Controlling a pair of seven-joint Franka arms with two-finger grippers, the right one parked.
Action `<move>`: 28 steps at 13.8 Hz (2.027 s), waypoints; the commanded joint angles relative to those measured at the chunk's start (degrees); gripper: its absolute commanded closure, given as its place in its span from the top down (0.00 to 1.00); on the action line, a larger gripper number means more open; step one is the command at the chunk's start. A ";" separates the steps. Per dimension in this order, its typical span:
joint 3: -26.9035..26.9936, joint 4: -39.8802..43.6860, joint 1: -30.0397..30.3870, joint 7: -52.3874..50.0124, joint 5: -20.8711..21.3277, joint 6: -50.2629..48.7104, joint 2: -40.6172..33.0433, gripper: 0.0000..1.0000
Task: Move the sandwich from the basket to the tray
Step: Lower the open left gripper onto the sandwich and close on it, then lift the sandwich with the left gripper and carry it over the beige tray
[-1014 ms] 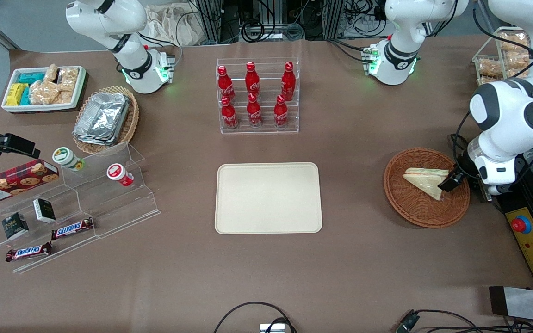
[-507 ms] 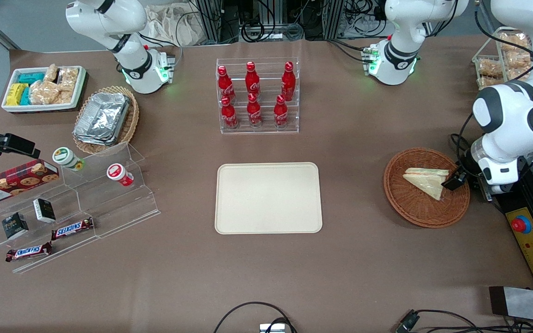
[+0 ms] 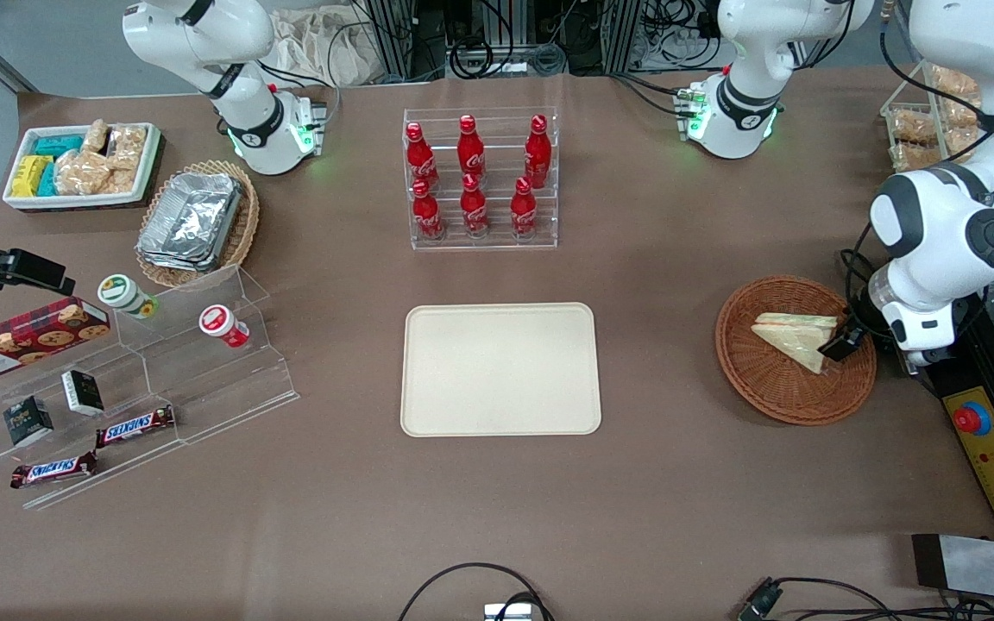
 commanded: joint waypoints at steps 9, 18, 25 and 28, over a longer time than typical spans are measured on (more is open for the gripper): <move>-0.30 -4.98 -0.98 -4.51 -0.59 10.16 2.65 1.00; -0.48 -4.89 -0.98 -2.75 0.21 9.29 2.22 0.22; -0.48 -3.23 -0.98 5.67 0.38 1.47 -3.22 0.22; -1.00 -1.47 -0.98 12.60 0.47 -3.62 -6.39 0.23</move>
